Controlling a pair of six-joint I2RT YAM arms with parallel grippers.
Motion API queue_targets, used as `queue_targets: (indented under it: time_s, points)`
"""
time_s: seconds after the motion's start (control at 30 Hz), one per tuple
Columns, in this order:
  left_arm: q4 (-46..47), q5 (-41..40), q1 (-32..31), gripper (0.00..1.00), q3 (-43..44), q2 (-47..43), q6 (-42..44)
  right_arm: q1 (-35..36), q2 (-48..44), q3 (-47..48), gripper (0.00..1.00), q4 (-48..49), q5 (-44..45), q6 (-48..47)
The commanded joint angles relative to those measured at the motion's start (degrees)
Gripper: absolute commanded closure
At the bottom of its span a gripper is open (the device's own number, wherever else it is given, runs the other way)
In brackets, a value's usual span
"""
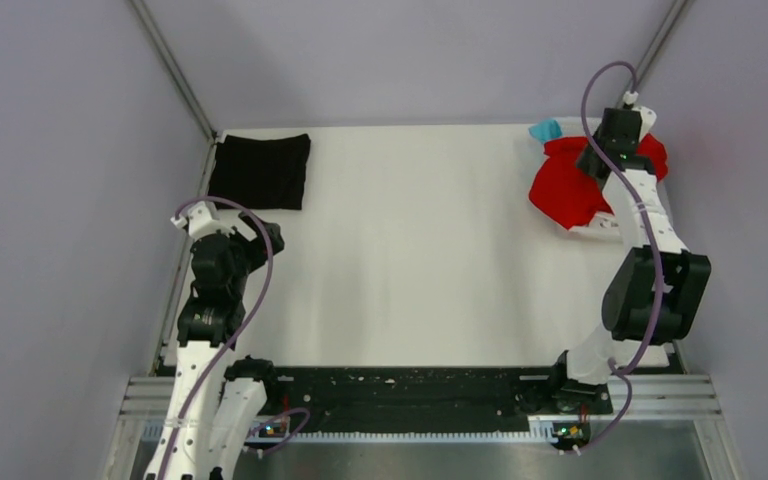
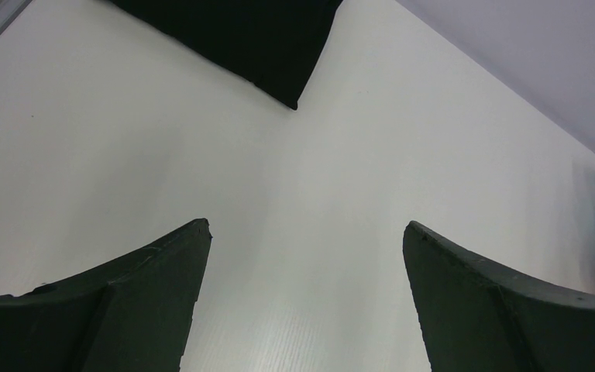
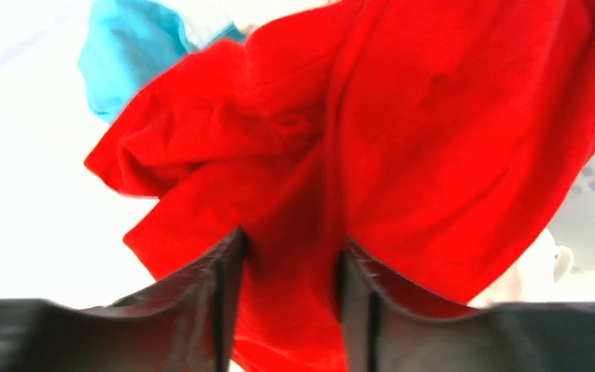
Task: Fold and stack the t-shirts
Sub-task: Grab crumpled tshirt from bin with the right arm, then move the tshirt to the center of the board
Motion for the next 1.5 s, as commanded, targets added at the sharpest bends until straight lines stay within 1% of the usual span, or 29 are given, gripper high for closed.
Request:
queue_targets:
  time_s: [0.0,0.07,0.2,0.3,0.37,0.47,0.57,0.63,0.7,0.77,0.83,0.93,1.03,1.13,1.2,1.27,1.33,1.37,1.47]
  points:
    - [0.93,-0.57,0.18,0.01,2.02,-0.52,-0.6,-0.03,0.92,5.04,0.76,6.1,2.05,-0.79]
    - [0.64,-0.7,0.15,0.01,2.09,-0.91,-0.64,-0.03,-0.01,7.6,1.0,4.16,2.32,-1.17]
    - [1.92,0.84,0.16,0.01,1.48,-2.21,-0.27,-0.03,-6.47,11.32,1.0,2.72,0.87,-1.86]
    - [1.75,0.75,0.18,0.01,1.39,-2.7,-0.36,-0.03,-12.38,15.32,1.0,2.65,-3.86,-1.62]
    - [1.64,0.72,0.18,0.01,1.37,-2.78,-0.58,-0.03,-14.59,19.38,1.0,2.84,-8.53,-0.72]
    - [1.78,0.98,0.15,0.01,1.44,-3.05,-0.73,-0.03,-15.55,26.03,1.0,2.78,-21.38,2.55]
    - [1.79,0.99,0.17,0.01,1.49,-3.36,-0.72,0.03,-13.89,33.0,1.0,3.75,-36.97,8.23]
    - [1.79,1.05,0.17,0.01,1.47,-3.49,-0.73,0.68,-12.49,36.6,1.0,7.71,-44.9,13.56]
    - [1.82,1.43,0.17,0.01,1.43,-3.54,-0.88,2.5,-11.18,38.74,1.0,12.49,-50.11,18.13]
    - [2.08,1.96,0.17,0.01,1.51,-3.48,-0.98,7.17,-9.87,40.7,1.0,15.89,-52.66,20.14]
    - [2.28,2.28,0.11,0.01,1.6,-3.28,-1.07,14.34,-7.52,44.61,1.0,15.91,-52.71,19.02]
    - [2.19,2.02,0.16,0.01,1.99,-2.79,-1.35,22.95,-2.64,51.52,1.0,15.47,-52.02,17.76]
    - [1.64,2.01,0.18,0.01,2.33,-2.15,-1.68,29.52,1.72,56.39,1.0,16.72,-49.72,16.95]
    - [1.24,2.45,0.18,0.01,2.7,-1.75,-2.02,34.14,5.31,59.25,1.0,16.86,-48.13,14.76]
    - [0.82,2.42,0.18,0.01,2.84,-1.77,-2.21,35.14,5.9,58.69,1.0,16.82,-49.1,14.41]
    - [0.14,1.87,0.16,0.01,2.97,-1.68,-2.51,35.16,4.44,55.17,1.0,15.85,-49.43,12.98]
    - [-0.54,1.07,0.18,0.01,3.01,-1.65,-2.84,35.06,0.72,45.77,1.0,14.06,-46.58,8.93]
    - [-0.84,0.81,0.16,0.01,2.94,-1.59,-3.06,35.07,-1.82,40.62,1.0,12.9,-43.79,6.45]
    - [-1.8,0.27,0.18,0.01,2.93,-1.28,-3.47,33.95,-10.18,20.87,1.0,12.65,-34.05,1.25]
